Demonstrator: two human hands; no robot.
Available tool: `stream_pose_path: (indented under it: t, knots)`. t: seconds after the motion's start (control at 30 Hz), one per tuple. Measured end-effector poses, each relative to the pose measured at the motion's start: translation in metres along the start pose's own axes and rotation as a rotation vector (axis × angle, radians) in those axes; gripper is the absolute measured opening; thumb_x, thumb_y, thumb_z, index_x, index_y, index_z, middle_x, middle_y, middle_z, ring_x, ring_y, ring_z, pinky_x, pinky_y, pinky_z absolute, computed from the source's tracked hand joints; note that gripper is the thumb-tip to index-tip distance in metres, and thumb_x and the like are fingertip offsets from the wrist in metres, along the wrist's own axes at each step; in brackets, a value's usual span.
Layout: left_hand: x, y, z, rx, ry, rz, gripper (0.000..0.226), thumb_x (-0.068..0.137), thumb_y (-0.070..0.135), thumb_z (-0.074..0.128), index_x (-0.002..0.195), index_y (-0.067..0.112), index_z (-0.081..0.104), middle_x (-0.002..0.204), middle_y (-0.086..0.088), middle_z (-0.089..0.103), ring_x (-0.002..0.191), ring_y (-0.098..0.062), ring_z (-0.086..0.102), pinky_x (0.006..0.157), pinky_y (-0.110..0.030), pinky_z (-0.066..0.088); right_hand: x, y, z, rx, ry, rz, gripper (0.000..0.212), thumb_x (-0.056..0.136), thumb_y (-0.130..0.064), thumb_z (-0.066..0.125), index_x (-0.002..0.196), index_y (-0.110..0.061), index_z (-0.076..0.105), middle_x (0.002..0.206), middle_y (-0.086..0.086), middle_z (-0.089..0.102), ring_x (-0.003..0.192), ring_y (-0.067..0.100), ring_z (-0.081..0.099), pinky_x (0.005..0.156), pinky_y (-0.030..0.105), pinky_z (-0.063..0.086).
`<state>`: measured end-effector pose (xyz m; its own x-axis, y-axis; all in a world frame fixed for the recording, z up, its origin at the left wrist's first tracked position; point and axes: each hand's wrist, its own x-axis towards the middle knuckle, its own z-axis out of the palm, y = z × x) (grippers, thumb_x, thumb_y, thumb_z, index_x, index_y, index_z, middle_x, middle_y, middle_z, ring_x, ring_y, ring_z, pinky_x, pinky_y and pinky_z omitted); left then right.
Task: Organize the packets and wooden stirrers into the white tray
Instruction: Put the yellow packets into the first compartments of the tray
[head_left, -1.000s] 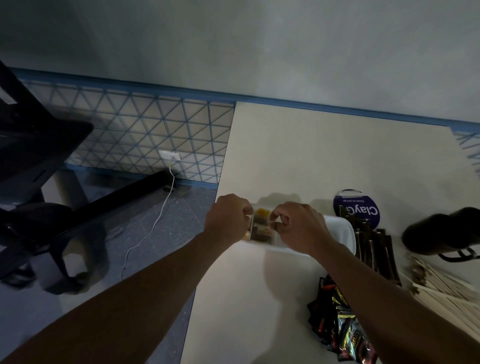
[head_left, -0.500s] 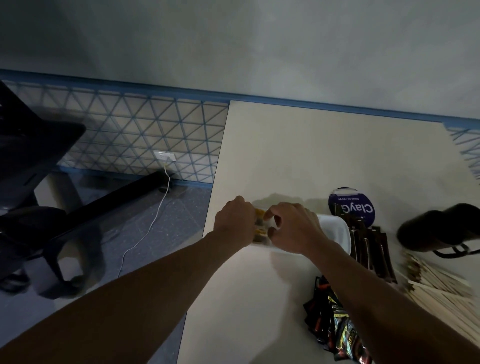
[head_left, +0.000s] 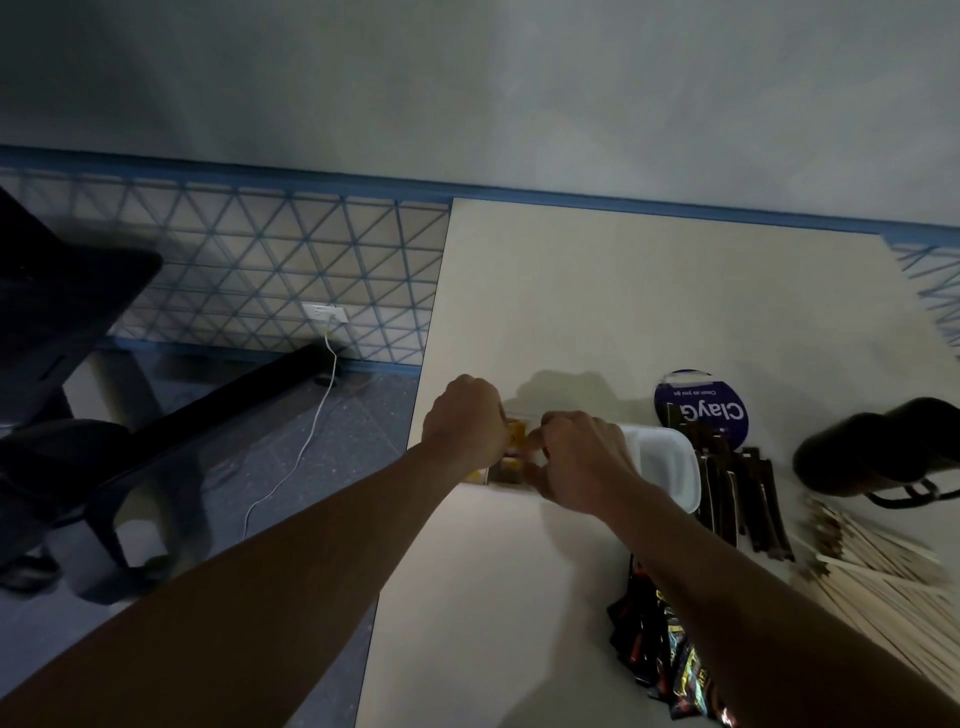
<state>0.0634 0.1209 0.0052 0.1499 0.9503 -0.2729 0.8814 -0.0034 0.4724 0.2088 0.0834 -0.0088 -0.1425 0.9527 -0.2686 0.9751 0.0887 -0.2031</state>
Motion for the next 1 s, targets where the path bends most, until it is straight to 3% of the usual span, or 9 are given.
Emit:
stream_pose_path:
  t: [0.23, 0.4, 0.57, 0.7, 0.83, 1.0]
  knots:
    - [0.008, -0.004, 0.000, -0.073, -0.038, -0.004, 0.015, 0.082, 0.008, 0.063, 0.093, 0.008, 0.074, 0.100, -0.012, 0.068, 0.089, -0.028, 0.067, 0.078, -0.040, 0.058, -0.003, 0.000, -0.009, 0.096, -0.026, -0.053, 0.022, 0.078, -0.046, 0.065, 0.094, -0.036, 0.076, 0.085, -0.013, 0.061, 0.085, 0.016, 0.062, 0.074, 0.029, 0.050]
    - [0.012, -0.001, -0.003, -0.011, -0.091, 0.027, 0.019, 0.080, 0.003, 0.058, 0.092, 0.006, 0.072, 0.100, -0.012, 0.064, 0.089, -0.028, 0.064, 0.078, -0.041, 0.058, -0.005, 0.000, -0.014, 0.147, 0.019, -0.069, 0.022, 0.081, -0.036, 0.066, 0.101, -0.038, 0.075, 0.077, -0.016, 0.051, 0.082, 0.012, 0.055, 0.072, 0.024, 0.037]
    - [0.004, 0.000, 0.006, 0.115, -0.101, 0.075, 0.024, 0.080, 0.000, 0.061, 0.101, 0.007, 0.071, 0.107, -0.011, 0.059, 0.093, -0.030, 0.062, 0.080, -0.039, 0.056, -0.008, 0.001, -0.008, 0.119, 0.015, -0.067, 0.023, 0.083, -0.037, 0.063, 0.103, -0.035, 0.074, 0.083, -0.014, 0.058, 0.087, 0.018, 0.062, 0.073, 0.028, 0.047]
    - [0.000, -0.002, 0.006, 0.044, -0.046, 0.075, 0.021, 0.082, 0.001, 0.062, 0.093, 0.013, 0.075, 0.105, -0.009, 0.064, 0.089, -0.027, 0.066, 0.079, -0.039, 0.057, -0.012, 0.000, -0.004, 0.150, 0.036, -0.036, 0.023, 0.086, -0.040, 0.064, 0.108, -0.038, 0.072, 0.092, -0.009, 0.066, 0.087, 0.018, 0.064, 0.072, 0.029, 0.049]
    - [-0.001, -0.006, -0.006, -0.068, -0.022, 0.071, 0.017, 0.081, 0.002, 0.066, 0.087, 0.015, 0.074, 0.096, -0.008, 0.070, 0.082, -0.024, 0.070, 0.075, -0.040, 0.060, -0.013, 0.003, -0.011, 0.207, 0.047, 0.025, 0.020, 0.081, -0.032, 0.069, 0.100, -0.035, 0.071, 0.079, -0.016, 0.057, 0.081, 0.012, 0.060, 0.068, 0.027, 0.042]
    - [-0.002, -0.011, -0.020, -0.063, 0.012, 0.074, 0.007, 0.082, 0.012, 0.073, 0.085, 0.018, 0.074, 0.088, -0.002, 0.069, 0.078, -0.018, 0.065, 0.066, -0.026, 0.048, -0.010, 0.007, -0.019, 0.225, 0.102, 0.044, 0.023, 0.080, -0.027, 0.066, 0.102, -0.032, 0.070, 0.066, -0.017, 0.054, 0.073, 0.010, 0.059, 0.070, 0.028, 0.048]
